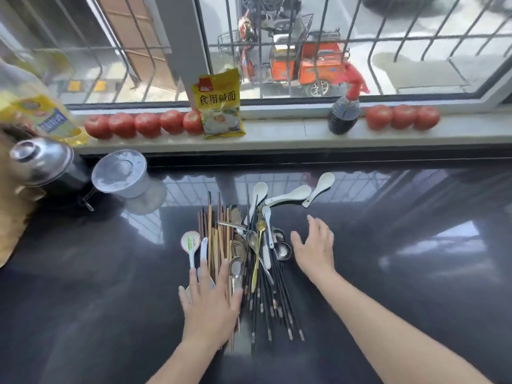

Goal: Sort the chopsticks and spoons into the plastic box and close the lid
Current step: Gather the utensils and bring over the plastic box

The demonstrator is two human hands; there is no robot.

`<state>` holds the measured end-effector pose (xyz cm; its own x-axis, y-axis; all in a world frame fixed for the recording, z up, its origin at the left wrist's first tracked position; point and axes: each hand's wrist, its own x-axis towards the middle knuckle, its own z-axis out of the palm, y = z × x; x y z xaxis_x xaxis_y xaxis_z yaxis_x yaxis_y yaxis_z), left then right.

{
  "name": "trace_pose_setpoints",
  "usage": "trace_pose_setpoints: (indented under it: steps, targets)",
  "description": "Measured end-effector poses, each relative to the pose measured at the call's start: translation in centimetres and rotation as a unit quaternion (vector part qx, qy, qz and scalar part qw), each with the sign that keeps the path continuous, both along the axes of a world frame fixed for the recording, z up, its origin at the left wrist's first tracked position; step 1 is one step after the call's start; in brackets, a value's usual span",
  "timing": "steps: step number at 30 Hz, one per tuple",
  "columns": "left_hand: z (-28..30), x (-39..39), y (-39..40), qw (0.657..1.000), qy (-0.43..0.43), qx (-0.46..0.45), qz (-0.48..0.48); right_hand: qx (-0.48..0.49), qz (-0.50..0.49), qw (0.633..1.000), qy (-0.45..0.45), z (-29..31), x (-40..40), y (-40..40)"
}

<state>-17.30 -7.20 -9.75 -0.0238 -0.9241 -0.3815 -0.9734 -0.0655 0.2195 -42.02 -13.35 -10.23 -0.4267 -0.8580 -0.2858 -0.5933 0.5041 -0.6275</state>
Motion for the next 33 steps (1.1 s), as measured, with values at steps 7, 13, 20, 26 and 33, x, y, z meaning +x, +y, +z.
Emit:
trace_pose_setpoints:
  steps: [7,13,20,26,33]
  targets:
    - [0.9,1.4,1.3,0.999,0.033,0.010,0.014,0.112,0.134,0.981,0.085,-0.4,-5.2,-12.8]
    - [1.0,3.7,1.9,0.998,0.041,0.000,0.041,0.062,0.280,0.949,0.132,-0.6,-2.3,-9.1]
    - [1.8,3.6,0.4,0.996,0.081,-0.015,0.019,0.072,0.331,0.938,0.071,-1.0,-2.8,-2.4]
    - [3.7,0.3,-1.8,0.986,0.161,-0.045,-0.009,0.043,0.105,0.993,0.021,0.7,-6.5,8.0]
    - [8.7,-11.0,-2.5,0.957,0.268,-0.027,-0.110,0.055,-0.083,0.995,0.028,5.5,-14.9,16.4]
